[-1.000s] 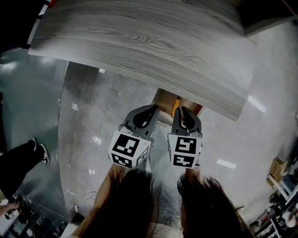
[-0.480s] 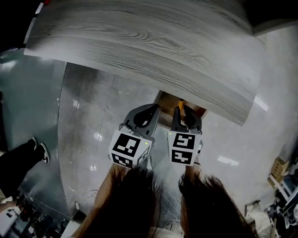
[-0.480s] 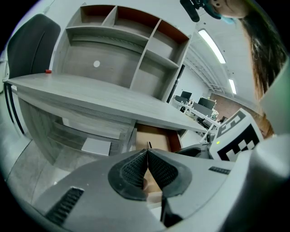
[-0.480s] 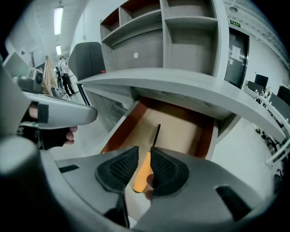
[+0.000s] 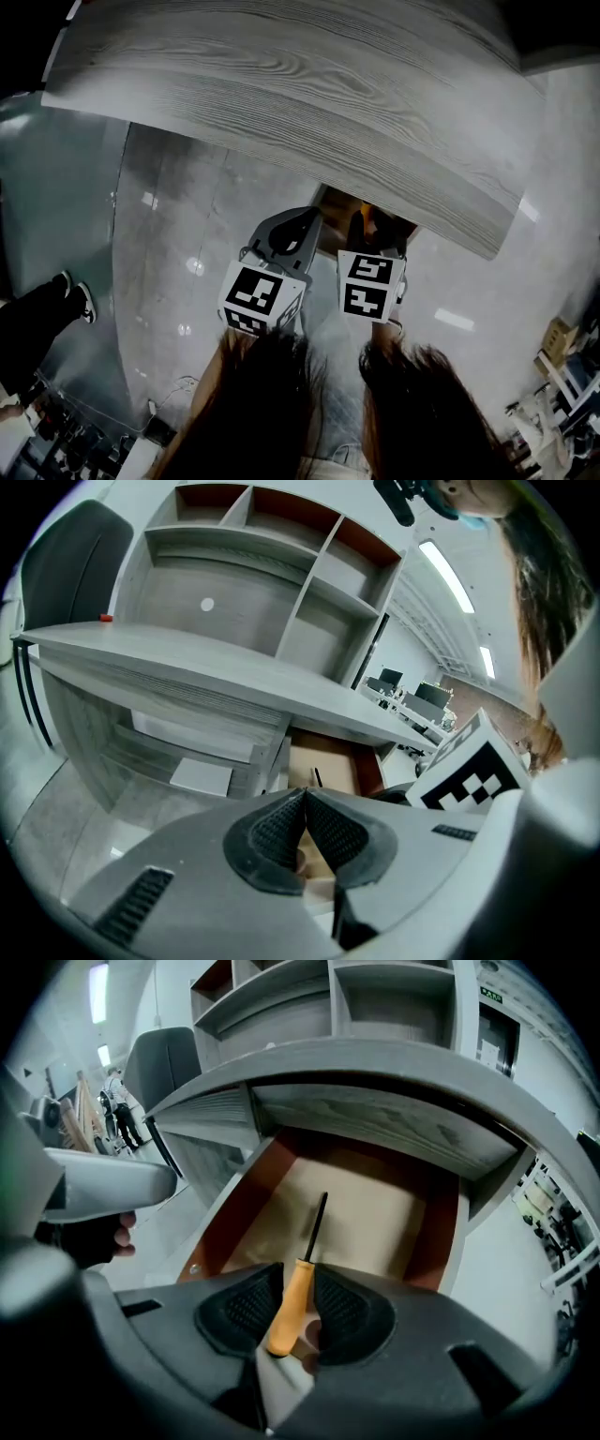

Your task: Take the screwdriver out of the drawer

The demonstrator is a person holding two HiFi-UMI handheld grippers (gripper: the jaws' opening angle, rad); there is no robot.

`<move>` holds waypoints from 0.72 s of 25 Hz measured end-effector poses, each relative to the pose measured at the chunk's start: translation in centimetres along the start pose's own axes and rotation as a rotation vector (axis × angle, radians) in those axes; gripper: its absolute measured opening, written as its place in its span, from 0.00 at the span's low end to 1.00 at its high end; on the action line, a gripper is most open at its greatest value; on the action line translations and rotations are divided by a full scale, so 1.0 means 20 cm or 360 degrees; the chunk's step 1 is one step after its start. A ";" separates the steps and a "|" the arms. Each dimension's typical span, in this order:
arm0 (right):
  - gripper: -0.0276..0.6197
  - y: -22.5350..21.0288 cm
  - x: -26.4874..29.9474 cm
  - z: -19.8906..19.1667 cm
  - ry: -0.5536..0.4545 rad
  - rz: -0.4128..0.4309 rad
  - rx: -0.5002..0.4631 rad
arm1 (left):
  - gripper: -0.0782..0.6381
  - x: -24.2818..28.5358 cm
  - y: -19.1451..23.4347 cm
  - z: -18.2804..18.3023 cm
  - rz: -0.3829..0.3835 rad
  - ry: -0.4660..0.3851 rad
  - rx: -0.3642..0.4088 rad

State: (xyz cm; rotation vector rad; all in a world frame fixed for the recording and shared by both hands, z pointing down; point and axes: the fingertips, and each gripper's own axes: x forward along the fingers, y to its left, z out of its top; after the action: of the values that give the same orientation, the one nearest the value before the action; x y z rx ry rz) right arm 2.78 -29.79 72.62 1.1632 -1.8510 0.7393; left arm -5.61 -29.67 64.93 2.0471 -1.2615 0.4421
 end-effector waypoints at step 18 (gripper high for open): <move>0.21 -0.03 0.12 -0.07 0.0152 0.0003 0.0121 | 0.13 0.05 0.04 -0.02 0.0075 -0.0019 -0.0067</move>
State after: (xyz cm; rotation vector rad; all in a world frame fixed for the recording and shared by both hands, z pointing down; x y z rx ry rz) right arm 3.11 -29.98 75.41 1.1539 -1.7582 0.8586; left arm -5.79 -30.38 66.09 1.9910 -1.3177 0.4223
